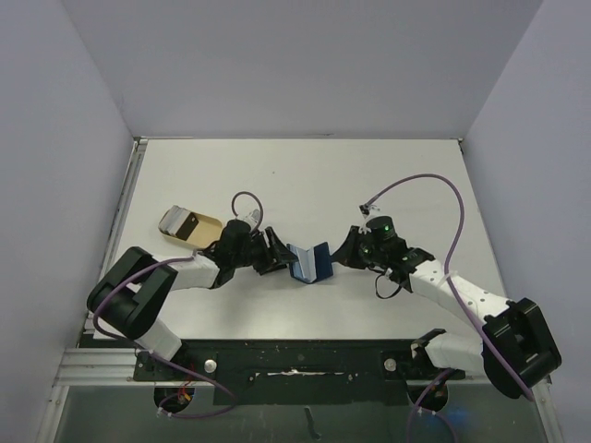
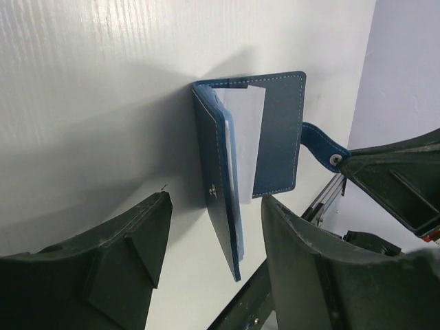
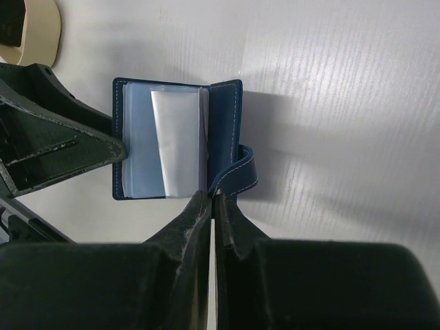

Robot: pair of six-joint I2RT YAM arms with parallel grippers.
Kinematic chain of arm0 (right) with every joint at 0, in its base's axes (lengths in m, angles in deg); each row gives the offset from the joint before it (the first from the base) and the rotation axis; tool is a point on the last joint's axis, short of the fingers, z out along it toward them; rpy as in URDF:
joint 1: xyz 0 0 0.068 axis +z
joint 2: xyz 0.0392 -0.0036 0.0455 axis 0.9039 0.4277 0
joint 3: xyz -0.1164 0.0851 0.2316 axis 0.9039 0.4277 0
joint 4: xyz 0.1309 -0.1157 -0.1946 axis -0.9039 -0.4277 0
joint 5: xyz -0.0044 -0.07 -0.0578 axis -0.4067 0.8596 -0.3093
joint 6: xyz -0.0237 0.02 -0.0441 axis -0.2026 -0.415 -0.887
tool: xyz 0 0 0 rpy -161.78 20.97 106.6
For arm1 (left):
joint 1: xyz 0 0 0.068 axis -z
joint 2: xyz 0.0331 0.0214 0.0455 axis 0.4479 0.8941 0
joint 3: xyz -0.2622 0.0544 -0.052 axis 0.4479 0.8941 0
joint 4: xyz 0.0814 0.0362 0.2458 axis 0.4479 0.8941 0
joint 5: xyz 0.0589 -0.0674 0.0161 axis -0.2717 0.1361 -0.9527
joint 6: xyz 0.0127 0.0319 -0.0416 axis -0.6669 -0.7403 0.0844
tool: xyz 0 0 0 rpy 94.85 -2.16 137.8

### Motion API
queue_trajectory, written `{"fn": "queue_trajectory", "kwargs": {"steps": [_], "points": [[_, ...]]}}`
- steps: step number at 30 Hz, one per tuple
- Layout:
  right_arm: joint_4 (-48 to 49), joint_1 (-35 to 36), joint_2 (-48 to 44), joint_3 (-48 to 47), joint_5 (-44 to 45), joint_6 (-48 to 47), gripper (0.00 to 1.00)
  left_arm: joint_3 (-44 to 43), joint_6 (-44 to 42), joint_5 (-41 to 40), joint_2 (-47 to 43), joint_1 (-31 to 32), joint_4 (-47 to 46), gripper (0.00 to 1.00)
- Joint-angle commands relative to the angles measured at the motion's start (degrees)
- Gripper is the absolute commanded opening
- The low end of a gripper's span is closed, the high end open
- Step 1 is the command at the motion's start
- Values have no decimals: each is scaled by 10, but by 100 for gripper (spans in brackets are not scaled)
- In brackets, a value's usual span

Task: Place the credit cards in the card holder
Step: Open the card holder at the center of the board, then adjust the card slot at the card holder.

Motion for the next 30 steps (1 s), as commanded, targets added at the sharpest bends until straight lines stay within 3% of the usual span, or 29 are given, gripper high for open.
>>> {"fn": "queue_trajectory", "kwargs": {"steps": [1, 3, 10, 14, 23, 30], "points": [[28, -8, -19, 8, -7, -9, 0, -37, -21, 8, 17, -2, -36, 50], [27, -10, -20, 13, -5, -12, 0, -45, -29, 5, 22, -2, -27, 44], [7, -15, -12, 32, 38, -23, 0, -42, -50, 6, -5, -5, 6, 0], [11, -11, 27, 35, 33, -22, 4, -32, -58, 10, -44, -4, 28, 0], [-102, 59, 21, -73, 109, -38, 35, -47, -97, -60, -158, 9, 189, 0], [-122, 135, 20, -139, 143, -15, 52, -76, -107, -102, -172, 13, 273, 0]]}}
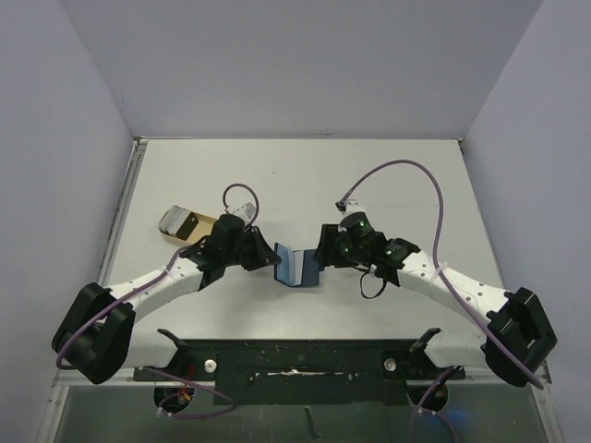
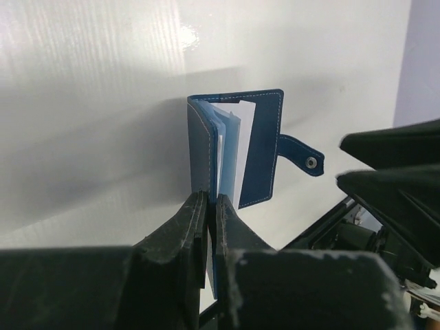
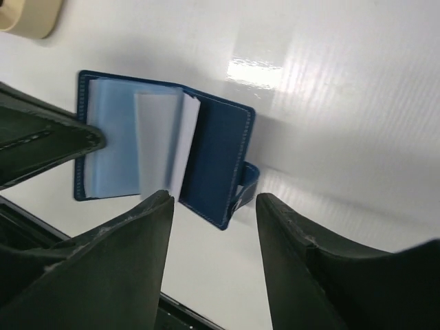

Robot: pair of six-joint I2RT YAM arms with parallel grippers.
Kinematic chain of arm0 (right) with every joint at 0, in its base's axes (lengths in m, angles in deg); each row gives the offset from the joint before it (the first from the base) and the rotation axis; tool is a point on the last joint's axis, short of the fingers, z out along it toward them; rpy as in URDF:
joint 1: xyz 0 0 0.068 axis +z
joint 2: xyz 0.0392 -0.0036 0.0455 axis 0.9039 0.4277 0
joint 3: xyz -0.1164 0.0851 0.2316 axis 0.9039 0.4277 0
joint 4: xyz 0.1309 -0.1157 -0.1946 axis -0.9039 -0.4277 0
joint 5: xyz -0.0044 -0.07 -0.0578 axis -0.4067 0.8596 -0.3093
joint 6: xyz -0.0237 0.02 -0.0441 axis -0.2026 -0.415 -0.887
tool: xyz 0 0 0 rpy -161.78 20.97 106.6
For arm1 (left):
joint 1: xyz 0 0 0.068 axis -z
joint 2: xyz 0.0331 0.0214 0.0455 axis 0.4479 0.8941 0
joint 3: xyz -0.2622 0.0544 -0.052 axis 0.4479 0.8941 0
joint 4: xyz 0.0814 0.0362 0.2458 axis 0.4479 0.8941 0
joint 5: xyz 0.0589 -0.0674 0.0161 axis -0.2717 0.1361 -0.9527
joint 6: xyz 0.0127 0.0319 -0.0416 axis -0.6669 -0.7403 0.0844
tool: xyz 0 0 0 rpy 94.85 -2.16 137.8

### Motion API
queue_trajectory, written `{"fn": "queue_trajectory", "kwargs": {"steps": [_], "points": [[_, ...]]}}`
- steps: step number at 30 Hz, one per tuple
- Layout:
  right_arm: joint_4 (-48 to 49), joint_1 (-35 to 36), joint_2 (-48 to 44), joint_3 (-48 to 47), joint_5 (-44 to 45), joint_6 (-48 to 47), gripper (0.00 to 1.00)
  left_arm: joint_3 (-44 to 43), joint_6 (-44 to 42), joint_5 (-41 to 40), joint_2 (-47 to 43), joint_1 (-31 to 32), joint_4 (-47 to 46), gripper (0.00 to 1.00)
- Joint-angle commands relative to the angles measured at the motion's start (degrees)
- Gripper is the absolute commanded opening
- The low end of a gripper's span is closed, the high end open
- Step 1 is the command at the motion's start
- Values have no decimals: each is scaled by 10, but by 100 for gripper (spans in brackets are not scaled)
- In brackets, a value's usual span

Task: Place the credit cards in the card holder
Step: Adjust the card slot at the card holder.

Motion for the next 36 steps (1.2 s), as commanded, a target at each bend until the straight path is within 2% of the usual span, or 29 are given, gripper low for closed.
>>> {"fn": "queue_trajectory", "kwargs": {"steps": [1, 4, 9, 16, 28, 36], "points": [[-11, 45, -11, -48, 46, 11, 53, -32, -12, -27, -17, 2, 42, 0], [17, 67, -1, -50, 50, 15, 56, -32, -6, -24, -17, 3, 46, 0], [36, 103, 61, -75, 64, 14, 66, -32, -1, -17, -19, 5, 45, 0], [41, 110, 139, -92, 108, 5, 74, -22, 10, -6, -23, 8, 38, 0], [8, 107, 243, -105, 164, 7, 75, 4, 32, 14, -23, 5, 9, 0], [-22, 105, 253, -86, 194, 14, 66, -3, 14, -16, -15, 3, 43, 0]]}}
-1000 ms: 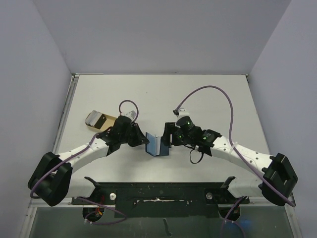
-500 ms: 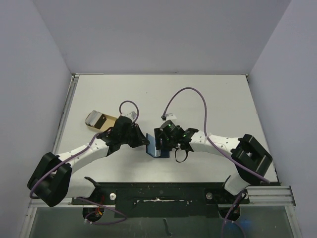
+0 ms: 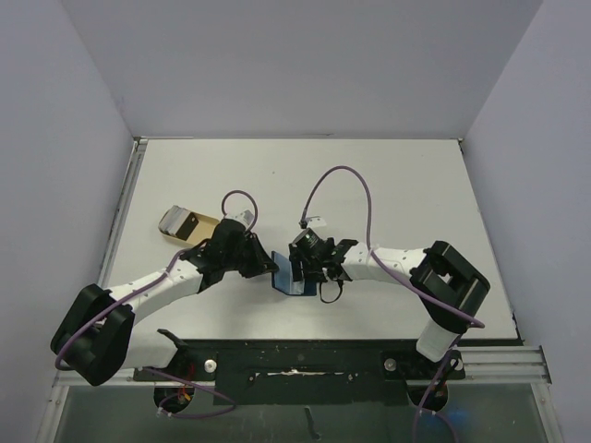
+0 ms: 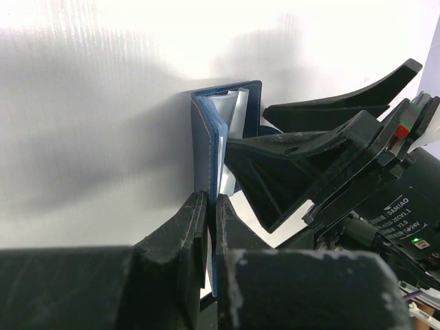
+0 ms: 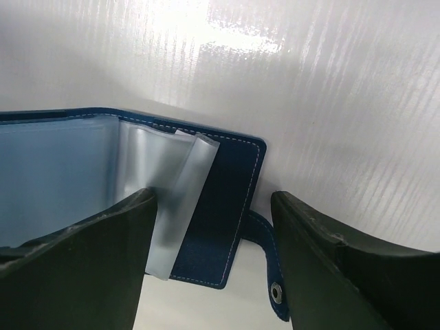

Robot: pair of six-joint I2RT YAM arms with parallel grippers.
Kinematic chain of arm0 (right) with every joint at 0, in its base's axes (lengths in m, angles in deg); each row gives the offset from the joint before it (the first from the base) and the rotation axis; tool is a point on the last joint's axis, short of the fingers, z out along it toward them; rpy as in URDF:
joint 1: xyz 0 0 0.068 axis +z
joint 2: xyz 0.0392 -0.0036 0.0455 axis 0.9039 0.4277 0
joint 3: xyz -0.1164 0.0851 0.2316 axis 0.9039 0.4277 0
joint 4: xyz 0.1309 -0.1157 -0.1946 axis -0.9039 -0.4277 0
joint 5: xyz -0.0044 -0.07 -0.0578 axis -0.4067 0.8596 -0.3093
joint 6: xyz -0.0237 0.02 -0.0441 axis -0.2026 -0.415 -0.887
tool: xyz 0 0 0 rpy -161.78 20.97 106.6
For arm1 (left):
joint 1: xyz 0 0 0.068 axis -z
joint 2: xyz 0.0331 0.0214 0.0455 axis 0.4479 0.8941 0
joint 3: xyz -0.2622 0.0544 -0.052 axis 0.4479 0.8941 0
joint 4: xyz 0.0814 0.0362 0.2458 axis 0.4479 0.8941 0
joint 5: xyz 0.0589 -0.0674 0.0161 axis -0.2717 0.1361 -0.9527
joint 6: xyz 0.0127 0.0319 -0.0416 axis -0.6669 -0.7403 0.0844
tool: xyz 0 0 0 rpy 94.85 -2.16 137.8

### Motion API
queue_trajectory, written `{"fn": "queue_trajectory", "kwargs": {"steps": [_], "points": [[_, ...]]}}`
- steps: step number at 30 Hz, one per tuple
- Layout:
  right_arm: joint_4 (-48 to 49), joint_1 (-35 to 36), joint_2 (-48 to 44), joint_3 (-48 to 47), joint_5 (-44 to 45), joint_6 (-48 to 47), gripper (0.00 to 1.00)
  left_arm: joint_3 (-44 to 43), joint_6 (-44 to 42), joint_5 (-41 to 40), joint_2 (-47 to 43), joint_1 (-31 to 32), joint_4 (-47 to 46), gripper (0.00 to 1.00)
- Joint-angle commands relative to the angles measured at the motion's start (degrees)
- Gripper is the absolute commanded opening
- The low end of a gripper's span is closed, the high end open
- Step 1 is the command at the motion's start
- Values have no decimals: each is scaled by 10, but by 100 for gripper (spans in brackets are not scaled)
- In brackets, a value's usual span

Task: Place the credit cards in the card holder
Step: Adjust the card slot at the card holder.

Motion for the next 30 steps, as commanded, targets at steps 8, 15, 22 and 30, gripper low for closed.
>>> {"fn": "queue_trajectory", "kwargs": {"steps": [8, 15, 22, 30], "points": [[-52, -7, -17, 27, 69, 10, 54, -19, -23, -35, -6, -1, 19, 0], [-72, -9, -28, 30, 80, 9, 51, -20, -24, -38, -8, -2, 25, 0], [-91, -11, -47, 33, 88, 13, 47, -17, -19, -36, -11, -2, 19, 0], [-91, -11, -70, 44, 89, 12, 44, -13, -17, -35, -7, -1, 13, 0]]}}
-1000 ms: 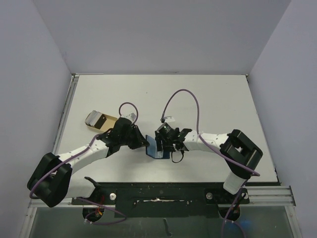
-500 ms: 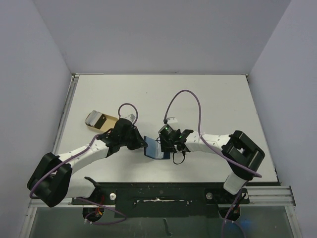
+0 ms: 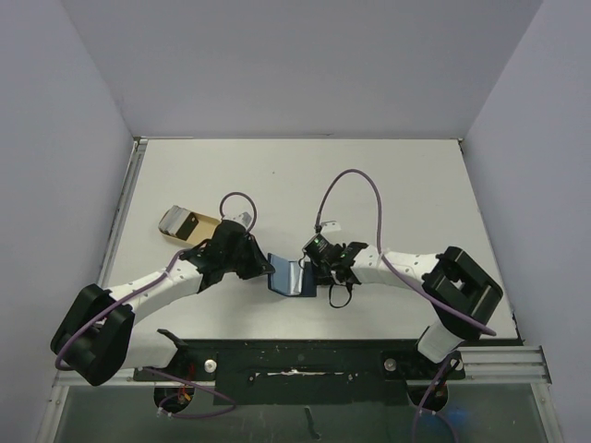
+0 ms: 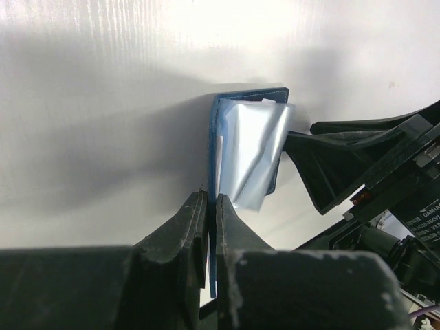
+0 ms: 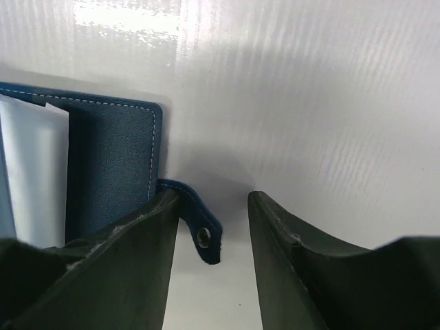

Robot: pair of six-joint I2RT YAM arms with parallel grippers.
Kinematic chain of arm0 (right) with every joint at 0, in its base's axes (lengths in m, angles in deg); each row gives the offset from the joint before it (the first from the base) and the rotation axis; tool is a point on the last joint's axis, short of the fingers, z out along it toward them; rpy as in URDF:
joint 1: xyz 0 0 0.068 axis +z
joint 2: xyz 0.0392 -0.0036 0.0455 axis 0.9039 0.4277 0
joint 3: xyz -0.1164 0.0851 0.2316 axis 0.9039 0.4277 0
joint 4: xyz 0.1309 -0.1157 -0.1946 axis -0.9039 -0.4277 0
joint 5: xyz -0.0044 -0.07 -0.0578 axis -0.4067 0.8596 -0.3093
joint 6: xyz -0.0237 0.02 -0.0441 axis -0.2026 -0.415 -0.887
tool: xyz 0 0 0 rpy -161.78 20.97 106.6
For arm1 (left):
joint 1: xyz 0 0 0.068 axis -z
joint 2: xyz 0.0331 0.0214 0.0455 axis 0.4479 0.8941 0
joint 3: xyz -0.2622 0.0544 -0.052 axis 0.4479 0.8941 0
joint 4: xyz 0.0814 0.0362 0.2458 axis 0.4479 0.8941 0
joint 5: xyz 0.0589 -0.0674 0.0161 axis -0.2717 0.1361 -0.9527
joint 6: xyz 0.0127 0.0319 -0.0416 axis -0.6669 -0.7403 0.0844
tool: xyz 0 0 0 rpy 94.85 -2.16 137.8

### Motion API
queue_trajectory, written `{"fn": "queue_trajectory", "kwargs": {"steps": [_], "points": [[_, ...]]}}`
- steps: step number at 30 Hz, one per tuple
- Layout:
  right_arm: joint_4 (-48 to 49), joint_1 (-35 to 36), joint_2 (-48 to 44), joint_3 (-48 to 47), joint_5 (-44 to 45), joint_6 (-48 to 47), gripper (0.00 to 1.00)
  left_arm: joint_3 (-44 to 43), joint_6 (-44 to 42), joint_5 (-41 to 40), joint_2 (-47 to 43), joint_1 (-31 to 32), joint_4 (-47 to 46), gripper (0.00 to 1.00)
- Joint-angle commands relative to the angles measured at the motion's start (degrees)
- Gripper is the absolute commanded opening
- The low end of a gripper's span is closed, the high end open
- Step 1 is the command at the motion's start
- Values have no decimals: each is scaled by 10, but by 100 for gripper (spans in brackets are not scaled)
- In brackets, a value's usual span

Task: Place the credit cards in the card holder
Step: Adjust the card slot at the card holder.

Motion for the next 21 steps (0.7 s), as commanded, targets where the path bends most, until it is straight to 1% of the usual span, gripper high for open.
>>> {"fn": "queue_trajectory", "kwargs": {"steps": [1, 8, 13, 19, 21], "points": [[-21, -6, -30, 9, 35, -4, 44, -13, -6, -5, -7, 1, -18, 0], [-24, -4, -54, -12, 20, -11, 42, -7, 7, 15, -14, 1, -45, 0], [2, 2, -85, -31, -17, -7, 42, -7, 10, 16, -9, 2, -47, 0], [57, 13, -82, -37, -49, 6, 63, -2, 16, 17, -7, 3, -54, 0], [59, 13, -65, -46, -47, 8, 67, -3, 17, 20, -7, 4, -56, 0]]}}
